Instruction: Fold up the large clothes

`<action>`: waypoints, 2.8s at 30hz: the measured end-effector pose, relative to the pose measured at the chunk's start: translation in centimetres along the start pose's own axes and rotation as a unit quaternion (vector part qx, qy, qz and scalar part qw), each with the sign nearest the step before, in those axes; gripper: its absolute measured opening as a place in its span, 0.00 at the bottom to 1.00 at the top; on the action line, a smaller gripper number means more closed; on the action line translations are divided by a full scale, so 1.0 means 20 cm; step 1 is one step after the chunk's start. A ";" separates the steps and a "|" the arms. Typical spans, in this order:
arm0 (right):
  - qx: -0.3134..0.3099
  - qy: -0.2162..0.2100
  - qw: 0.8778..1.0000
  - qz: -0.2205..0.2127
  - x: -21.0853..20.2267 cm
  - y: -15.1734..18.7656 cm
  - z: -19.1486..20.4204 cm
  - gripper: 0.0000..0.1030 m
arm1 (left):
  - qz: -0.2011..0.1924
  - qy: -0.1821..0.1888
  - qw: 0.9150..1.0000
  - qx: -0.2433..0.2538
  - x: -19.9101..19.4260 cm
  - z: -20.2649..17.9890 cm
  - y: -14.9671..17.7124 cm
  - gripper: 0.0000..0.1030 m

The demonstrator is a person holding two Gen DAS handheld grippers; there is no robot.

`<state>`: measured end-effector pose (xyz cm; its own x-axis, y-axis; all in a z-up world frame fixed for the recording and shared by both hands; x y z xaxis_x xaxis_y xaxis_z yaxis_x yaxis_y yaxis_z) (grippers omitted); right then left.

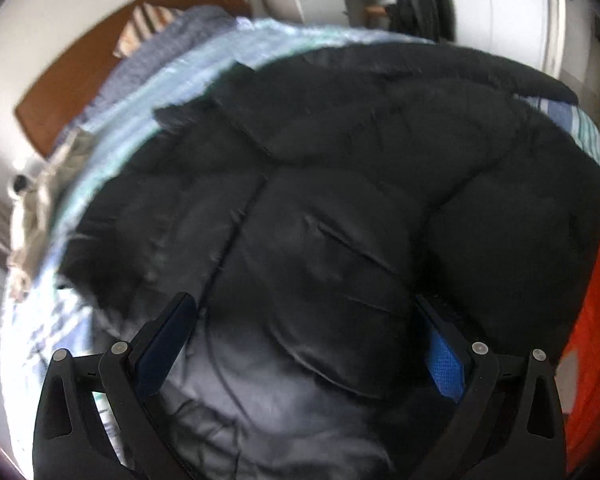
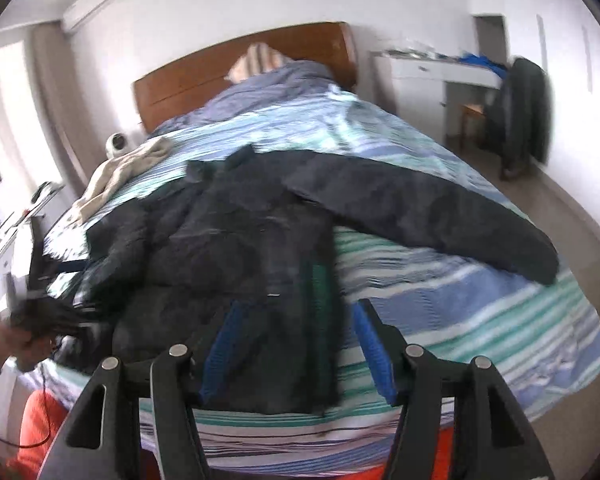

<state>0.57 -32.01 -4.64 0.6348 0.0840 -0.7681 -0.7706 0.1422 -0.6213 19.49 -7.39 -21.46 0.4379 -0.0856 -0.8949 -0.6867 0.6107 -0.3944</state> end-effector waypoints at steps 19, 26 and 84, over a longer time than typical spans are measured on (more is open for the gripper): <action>-0.078 -0.036 0.996 -0.002 -0.08 0.06 0.38 0.59 | -0.097 0.024 0.984 -0.148 -0.52 0.51 0.00 0.20; -0.072 -0.050 0.996 -0.026 -0.14 0.02 0.41 0.59 | -0.139 -0.087 0.920 -0.355 -0.96 1.53 0.43 0.20; 0.039 0.005 0.995 0.094 0.16 0.17 -0.20 0.60 | -0.032 0.048 0.945 -0.323 -0.64 0.51 0.86 0.82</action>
<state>-0.35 -35.25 -9.86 0.4783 0.1061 -0.8717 -0.8690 0.2004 -0.4525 7.92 12.23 -14.79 0.4568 -0.1948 -0.8680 -0.8853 -0.0040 -0.4650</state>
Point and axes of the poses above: each gripper's, at about its wrist camera, not at the fingertips, and x roughly the way its jaws point, z to its left, y to its underside, the point moved 10 cm from there along x, roughly the way its jaws point, and after that the axes turned 10 degrees about z, right-handed, at the moved point
